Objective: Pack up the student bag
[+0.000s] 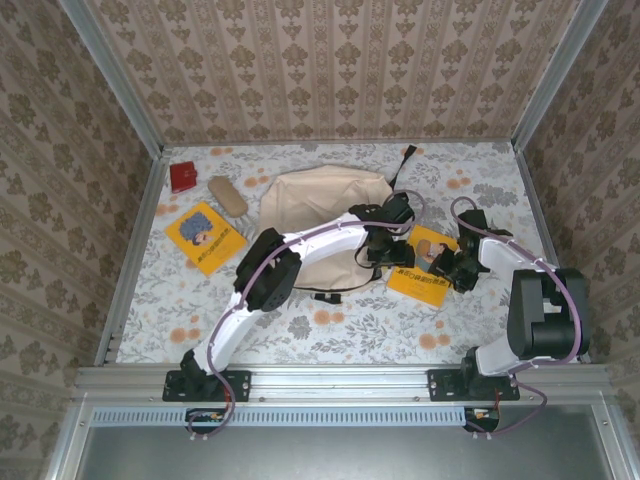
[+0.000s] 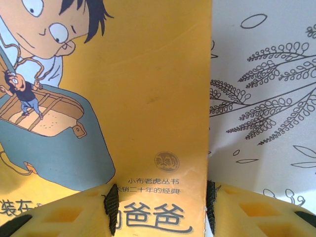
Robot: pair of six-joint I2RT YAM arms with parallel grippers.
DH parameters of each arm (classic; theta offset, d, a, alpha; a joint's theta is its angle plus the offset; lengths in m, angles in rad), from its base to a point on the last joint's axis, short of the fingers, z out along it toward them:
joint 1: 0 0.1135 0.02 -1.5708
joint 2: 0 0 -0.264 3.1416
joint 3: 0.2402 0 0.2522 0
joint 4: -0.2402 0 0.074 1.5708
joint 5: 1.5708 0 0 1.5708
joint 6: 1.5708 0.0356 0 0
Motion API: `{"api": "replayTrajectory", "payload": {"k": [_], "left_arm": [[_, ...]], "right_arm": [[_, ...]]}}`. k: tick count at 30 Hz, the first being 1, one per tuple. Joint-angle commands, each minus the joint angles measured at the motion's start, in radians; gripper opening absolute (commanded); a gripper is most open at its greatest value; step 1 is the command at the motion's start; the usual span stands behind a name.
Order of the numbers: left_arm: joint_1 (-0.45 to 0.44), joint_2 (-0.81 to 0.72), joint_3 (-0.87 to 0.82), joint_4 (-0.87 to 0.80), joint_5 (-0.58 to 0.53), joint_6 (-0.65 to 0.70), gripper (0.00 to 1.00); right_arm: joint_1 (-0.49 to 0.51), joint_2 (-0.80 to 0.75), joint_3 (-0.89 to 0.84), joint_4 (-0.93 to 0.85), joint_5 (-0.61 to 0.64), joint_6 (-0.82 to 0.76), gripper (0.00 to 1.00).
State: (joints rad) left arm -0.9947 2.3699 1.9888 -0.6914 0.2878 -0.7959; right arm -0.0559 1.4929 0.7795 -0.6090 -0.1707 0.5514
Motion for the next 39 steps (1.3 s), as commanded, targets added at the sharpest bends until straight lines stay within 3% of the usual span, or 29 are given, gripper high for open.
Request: {"api": "replayTrajectory", "payload": {"k": [1,9,16,21,26,31,34,39], "left_arm": [[-0.013,0.039,0.03,-0.043,0.006,-0.017,0.47],[-0.015,0.064,0.035,-0.042,0.023,-0.017,0.32],[-0.015,0.074,0.032,-0.036,0.032,-0.005,0.28],[-0.013,0.079,0.03,-0.026,0.05,-0.006,0.25],[-0.011,0.064,0.029,-0.02,0.042,-0.008,0.24],[-0.003,0.019,0.016,0.009,0.034,0.0,0.25],[0.01,-0.022,0.016,0.01,0.037,0.018,0.31],[0.054,-0.114,0.012,-0.022,0.023,0.072,0.48]], "right_arm": [[0.004,-0.002,0.021,-0.05,-0.017,-0.022,0.51],[0.049,-0.002,0.073,-0.078,-0.126,-0.067,0.46],[0.149,-0.026,0.158,-0.18,0.031,-0.075,0.44],[0.165,-0.028,0.167,-0.189,0.072,-0.063,0.39],[0.169,-0.031,0.165,-0.178,0.063,-0.055,0.25],[0.169,-0.058,0.159,-0.175,0.083,-0.043,0.1],[0.169,-0.095,0.164,-0.177,0.112,-0.04,0.01],[0.161,-0.193,0.193,-0.194,0.134,-0.043,0.0]]}}
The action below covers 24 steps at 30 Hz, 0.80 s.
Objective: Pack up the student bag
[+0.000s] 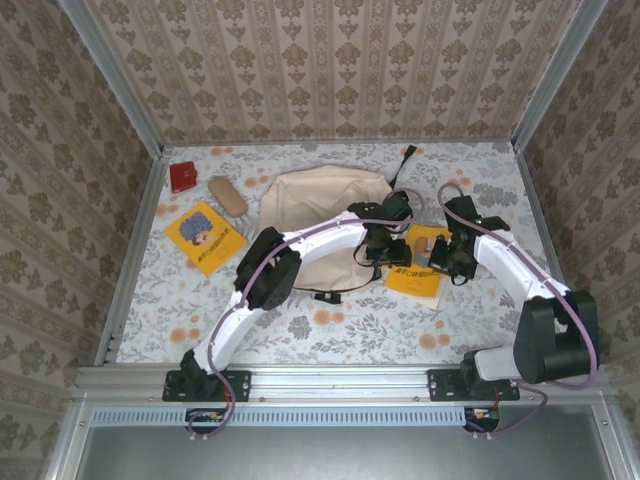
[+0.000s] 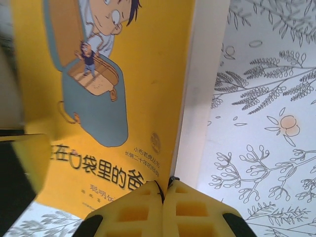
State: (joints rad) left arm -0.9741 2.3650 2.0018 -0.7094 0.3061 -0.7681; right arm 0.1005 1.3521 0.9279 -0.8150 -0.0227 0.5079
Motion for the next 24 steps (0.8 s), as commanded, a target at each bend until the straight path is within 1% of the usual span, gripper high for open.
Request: {"api": "replayTrajectory", "payload": {"k": [1,5,7,9,11,13,15,17,20,24], "left_arm": [[0.044,-0.131,-0.006,-0.007,0.005,0.057,0.51],[0.096,-0.219,-0.059,0.006,0.032,0.089,0.62],[0.133,-0.268,-0.108,0.039,0.07,0.137,0.68],[0.164,-0.306,-0.148,0.044,0.077,0.19,0.74],[0.198,-0.344,-0.198,0.051,0.076,0.211,0.78],[0.236,-0.391,-0.271,0.093,0.113,0.216,0.81],[0.263,-0.442,-0.345,0.15,0.15,0.207,0.86],[0.286,-0.491,-0.413,0.208,0.187,0.191,0.92],[0.318,-0.551,-0.496,0.289,0.247,0.145,0.99],[0.36,-0.61,-0.6,0.411,0.322,0.041,1.0]], "right_arm": [[0.001,-0.067,0.056,0.008,-0.02,-0.005,0.0],[-0.004,-0.111,0.108,-0.004,-0.071,-0.03,0.0],[-0.005,-0.128,0.138,0.002,-0.131,-0.044,0.0],[-0.005,-0.142,0.167,0.016,-0.19,-0.051,0.0],[-0.006,-0.154,0.197,0.026,-0.239,-0.055,0.0],[-0.005,-0.163,0.229,0.033,-0.291,-0.058,0.0],[-0.005,-0.164,0.251,0.049,-0.348,-0.057,0.0],[-0.004,-0.159,0.262,0.082,-0.431,-0.051,0.0],[-0.002,-0.14,0.267,0.157,-0.561,-0.019,0.0],[0.018,-0.098,0.275,0.268,-0.696,0.037,0.0]]}}
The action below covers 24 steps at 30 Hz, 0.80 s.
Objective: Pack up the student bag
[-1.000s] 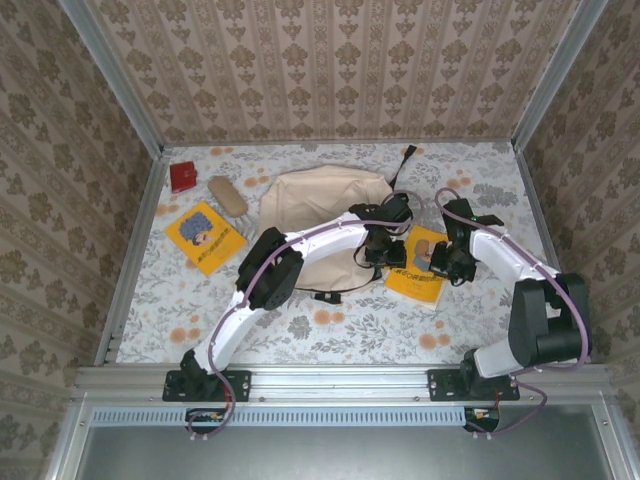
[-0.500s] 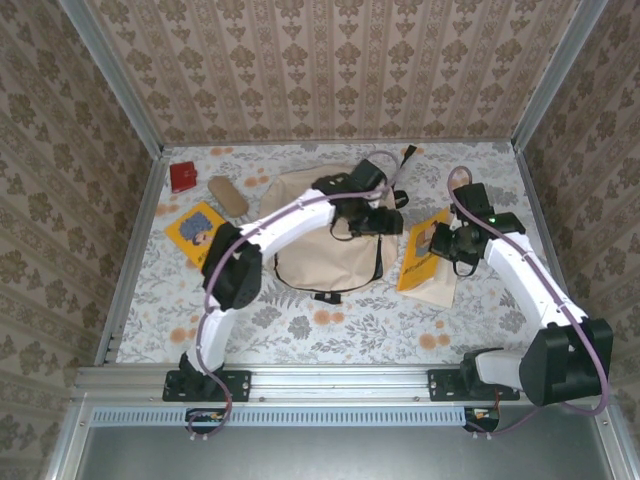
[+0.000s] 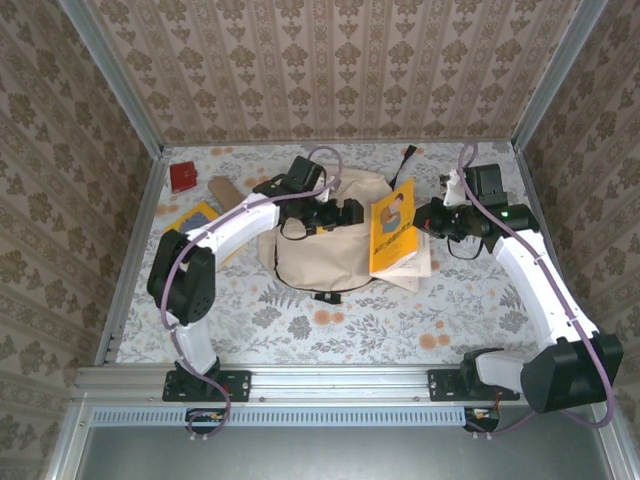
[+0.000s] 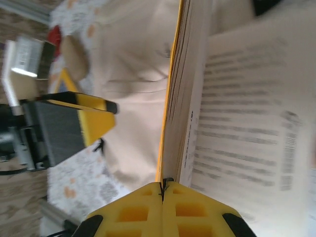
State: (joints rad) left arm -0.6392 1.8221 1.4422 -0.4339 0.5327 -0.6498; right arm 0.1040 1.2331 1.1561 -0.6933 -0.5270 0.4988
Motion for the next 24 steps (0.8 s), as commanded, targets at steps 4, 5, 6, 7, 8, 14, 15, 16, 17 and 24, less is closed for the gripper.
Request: {"api": "replayTrajectory", "payload": {"k": [4,5,6,7,8,14,15,16,17,24], "left_arm": [[0.044,-0.12,-0.14,0.271,0.163,-0.185,1.0],[0.047,-0.13,-0.156,0.298,0.177,-0.21,1.0],[0.049,-0.135,-0.171,0.313,0.182,-0.235,1.0],[0.054,-0.139,-0.184,0.316,0.182,-0.261,1.0],[0.055,-0.141,-0.194,0.31,0.177,-0.284,1.0],[0.058,-0.127,-0.284,0.458,0.2,-0.42,1.0],[0.058,-0.124,-0.297,0.5,0.211,-0.448,1.0],[0.058,-0.122,-0.307,0.558,0.226,-0.486,1.0],[0.058,-0.118,-0.316,0.619,0.244,-0.53,1.0],[0.059,-0.117,-0.344,0.874,0.319,-0.697,1.0]], "right_arm": [[0.044,0.066,0.05,0.249,-0.274,0.098,0.0],[0.048,0.078,0.05,0.271,-0.292,0.112,0.0],[0.051,0.085,0.049,0.291,-0.309,0.126,0.0],[0.052,0.094,0.048,0.314,-0.328,0.141,0.0],[0.054,0.103,0.048,0.337,-0.345,0.157,0.0],[0.065,0.127,0.048,0.414,-0.401,0.213,0.0],[0.066,0.129,0.048,0.419,-0.407,0.218,0.0],[0.067,0.131,0.047,0.426,-0.412,0.225,0.0],[0.068,0.131,0.046,0.43,-0.416,0.228,0.0],[0.068,0.131,0.03,0.428,-0.41,0.23,0.0]]}}
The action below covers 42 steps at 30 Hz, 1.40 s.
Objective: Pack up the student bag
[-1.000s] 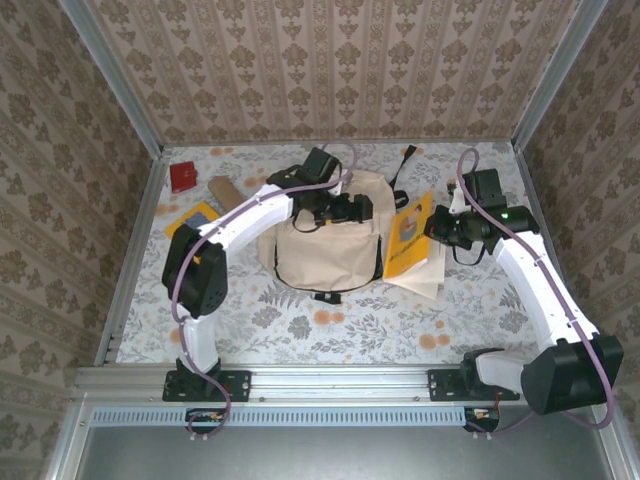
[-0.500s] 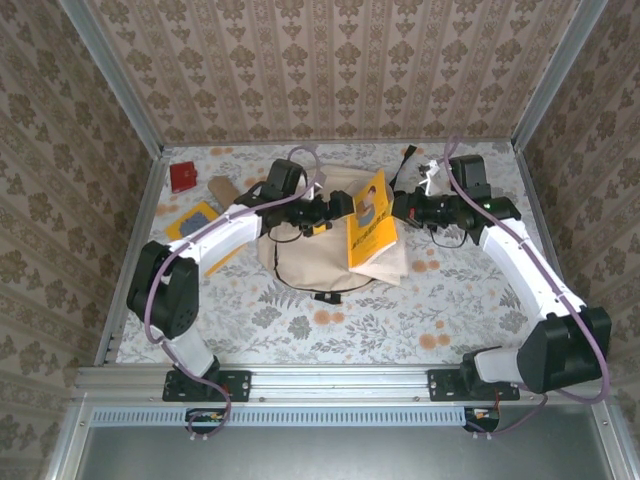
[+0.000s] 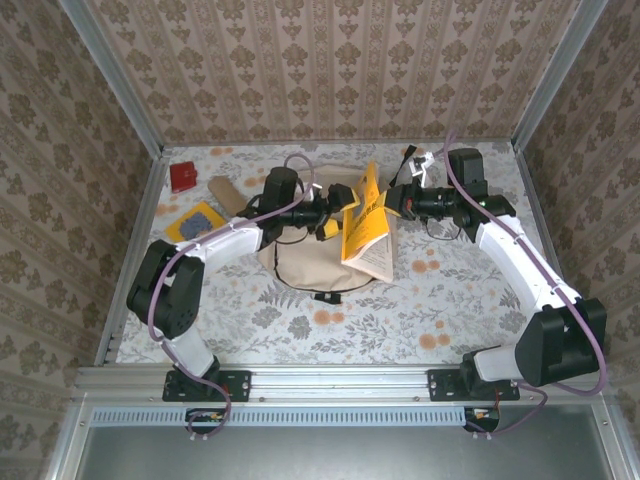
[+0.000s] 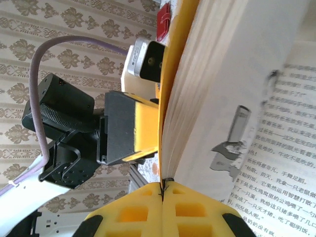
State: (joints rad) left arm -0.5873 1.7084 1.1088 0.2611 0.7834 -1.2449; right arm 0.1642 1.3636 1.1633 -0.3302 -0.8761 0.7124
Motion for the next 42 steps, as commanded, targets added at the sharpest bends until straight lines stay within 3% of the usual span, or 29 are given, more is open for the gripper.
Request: {"api": "replayTrajectory", "payload": {"k": [1,11,18,29,37,42], "left_arm": [[0.006,-0.006,-0.013,0.189,0.072,-0.109,1.0],[0.036,-0.036,-0.083,0.292,0.072,-0.177,0.97],[0.061,-0.067,-0.14,0.239,0.05,-0.118,0.89],[0.02,0.05,-0.182,0.236,0.01,-0.102,0.84],[0.017,0.096,-0.172,0.06,-0.047,0.017,0.82],[0.006,0.106,-0.104,-0.168,-0.114,0.153,0.81]], "right_arm": [[0.008,0.0,0.02,0.066,-0.061,0.018,0.0],[0.006,0.018,0.029,0.033,-0.029,0.001,0.0],[0.007,0.089,-0.007,0.026,0.002,-0.012,0.0],[0.008,0.182,-0.195,0.028,0.06,-0.056,0.0],[-0.015,0.245,-0.216,-0.067,0.232,-0.149,0.0],[-0.021,0.298,-0.223,-0.063,0.269,-0.152,0.0]]}}
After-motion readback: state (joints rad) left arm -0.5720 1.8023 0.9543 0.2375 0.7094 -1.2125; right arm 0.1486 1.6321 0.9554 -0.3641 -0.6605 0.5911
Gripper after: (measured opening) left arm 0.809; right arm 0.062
